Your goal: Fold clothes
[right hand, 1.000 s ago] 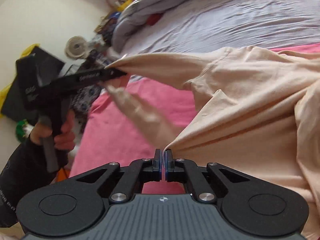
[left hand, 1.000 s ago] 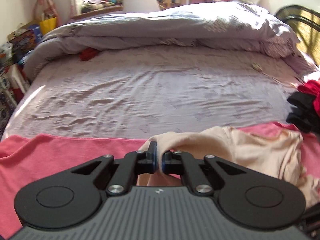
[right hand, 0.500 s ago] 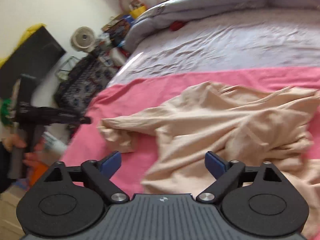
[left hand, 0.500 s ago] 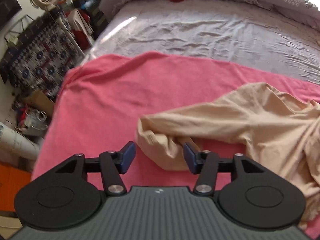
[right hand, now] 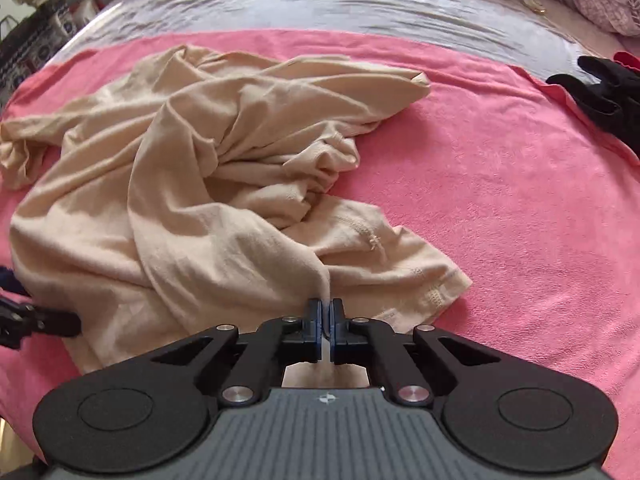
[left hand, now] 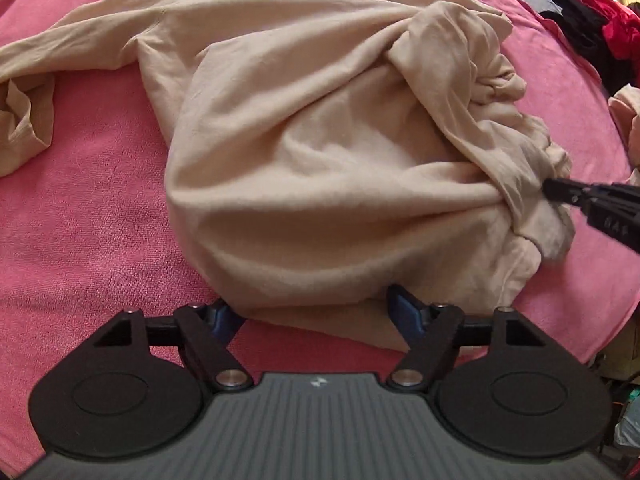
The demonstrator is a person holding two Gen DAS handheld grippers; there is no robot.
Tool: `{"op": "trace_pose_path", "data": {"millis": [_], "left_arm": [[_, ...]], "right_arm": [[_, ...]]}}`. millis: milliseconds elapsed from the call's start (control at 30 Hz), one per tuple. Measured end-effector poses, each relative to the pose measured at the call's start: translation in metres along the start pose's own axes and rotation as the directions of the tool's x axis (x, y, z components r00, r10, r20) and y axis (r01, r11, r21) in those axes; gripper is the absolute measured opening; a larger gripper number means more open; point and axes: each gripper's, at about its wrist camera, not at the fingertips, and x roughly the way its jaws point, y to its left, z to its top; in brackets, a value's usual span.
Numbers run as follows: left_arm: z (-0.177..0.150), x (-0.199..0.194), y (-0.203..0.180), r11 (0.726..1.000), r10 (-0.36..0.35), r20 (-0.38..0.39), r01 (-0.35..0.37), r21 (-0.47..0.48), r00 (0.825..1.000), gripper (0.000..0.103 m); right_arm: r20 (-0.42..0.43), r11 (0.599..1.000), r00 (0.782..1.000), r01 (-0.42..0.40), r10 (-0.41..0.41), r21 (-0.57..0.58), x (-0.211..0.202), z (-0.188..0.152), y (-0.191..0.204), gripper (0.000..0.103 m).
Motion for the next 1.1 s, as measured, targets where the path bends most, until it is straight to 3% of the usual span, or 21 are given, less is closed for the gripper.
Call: {"op": "trace_pose_path", "data": {"millis": [167,233,267,333,367,400,467,533,633,700,767,833,867,1000,1100], "left_arm": [[-0.011,-0.016,-0.01,0.999,0.011,0.015,-0.012,0.042,1.0,0.077],[-0.012,-0.015,-0.013,0.999,0.023,0.011,-0.023,0.038,1.0,0.077],[-0.012,-0.012,-0.014,0.999,0.027,0.008,-0.027,0.027,1.0,0.078],[-0.011,-0.006,-0.016,1.0,0.029,-0.001,-0.029,0.007,1.0,0.078],[-0.01,-0.003,-0.018,1.0,0.03,-0.005,-0.03,0.004,1.0,0.078],[-0.009,0.001,-0.021,0.999,0.033,-0.009,-0.033,0.005,0.999,0.079],[-0.008,0.007,-0.028,0.999,0.049,-0.012,-0.049,0.016,0.999,0.085],[-0.008,0.012,-0.034,0.998,0.064,-0.016,-0.064,0.021,0.998,0.09],[-0.009,0.015,-0.04,0.996,0.084,-0.005,-0.083,0.016,0.996,0.09],[-0.011,0.011,-0.044,0.996,0.084,0.018,-0.084,0.024,0.996,0.072],[-0.013,0.005,-0.045,0.997,0.066,0.036,-0.067,0.022,0.997,0.058],[-0.013,0.0,-0.043,0.999,0.032,0.035,-0.032,0.0,0.999,0.033],[-0.014,-0.002,-0.042,1.0,0.014,0.033,-0.013,-0.012,0.999,0.015],[-0.016,-0.014,-0.039,1.0,-0.024,0.046,0.024,-0.005,0.999,0.009],[-0.016,-0.024,-0.033,0.999,-0.045,0.052,0.044,0.027,0.998,0.009]], "right_arm": [[0.074,0.982,0.988,0.125,-0.137,0.142,-0.039,0.006,-0.059,0.004],[0.098,0.965,0.976,0.171,-0.193,0.201,-0.055,0.008,-0.083,0.008],[0.079,0.979,0.988,0.118,-0.133,0.168,-0.055,0.008,-0.088,0.013],[0.047,0.997,0.999,-0.01,0.007,0.071,-0.05,0.002,-0.077,0.049],[0.044,0.999,0.998,-0.044,0.042,0.033,-0.044,-0.001,-0.065,0.088],[0.042,0.997,0.996,-0.074,0.074,-0.005,-0.038,-0.004,-0.051,0.101],[0.034,0.993,0.994,-0.103,0.104,-0.051,-0.024,-0.009,-0.027,0.101],[0.008,0.994,0.994,-0.108,0.108,-0.02,-0.003,-0.01,-0.014,0.097],[-0.03,0.99,0.99,-0.14,0.141,0.028,0.017,-0.01,-0.003,0.06],[-0.018,0.989,0.99,-0.14,0.141,0.052,0.013,-0.01,-0.004,0.029],[-0.006,0.987,0.99,-0.139,0.14,0.076,0.009,-0.01,-0.005,0.015],[0.014,0.987,0.992,-0.125,0.125,0.104,0.0,-0.008,-0.011,0.009],[0.029,0.986,0.994,-0.111,0.108,0.122,-0.007,-0.006,-0.017,0.009],[0.098,0.979,0.995,-0.011,-0.009,0.202,-0.035,0.008,-0.05,0.007],[0.146,0.963,0.981,0.084,-0.124,0.257,-0.053,0.023,-0.089,0.007]]}}
